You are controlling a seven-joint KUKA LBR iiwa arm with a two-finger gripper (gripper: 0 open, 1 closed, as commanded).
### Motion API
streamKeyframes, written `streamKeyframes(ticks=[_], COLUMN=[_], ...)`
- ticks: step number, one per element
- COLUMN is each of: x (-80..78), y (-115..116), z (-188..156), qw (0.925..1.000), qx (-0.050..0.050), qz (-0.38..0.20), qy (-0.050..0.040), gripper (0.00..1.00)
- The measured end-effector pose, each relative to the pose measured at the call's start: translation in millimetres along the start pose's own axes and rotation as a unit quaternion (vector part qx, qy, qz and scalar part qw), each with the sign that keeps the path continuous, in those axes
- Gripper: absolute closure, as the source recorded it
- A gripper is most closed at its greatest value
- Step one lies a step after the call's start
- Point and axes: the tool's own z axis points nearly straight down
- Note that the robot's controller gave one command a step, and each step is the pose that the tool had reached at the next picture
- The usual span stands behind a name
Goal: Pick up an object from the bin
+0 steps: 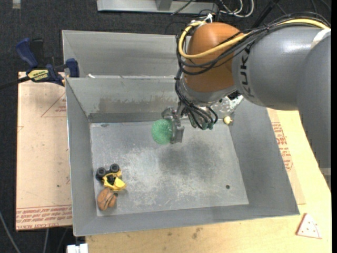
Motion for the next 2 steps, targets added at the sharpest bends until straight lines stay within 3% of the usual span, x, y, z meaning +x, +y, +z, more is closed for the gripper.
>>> streamKeyframes(ticks=[1,2], x=[0.0,-36.0], y=[0,38], z=[0,-105], qw=[1.0000,1.0000], qx=[0.000,0.000], qz=[0.000,-0.004], qy=[0.0000,-0.0005], gripper=[1.00,1.00])
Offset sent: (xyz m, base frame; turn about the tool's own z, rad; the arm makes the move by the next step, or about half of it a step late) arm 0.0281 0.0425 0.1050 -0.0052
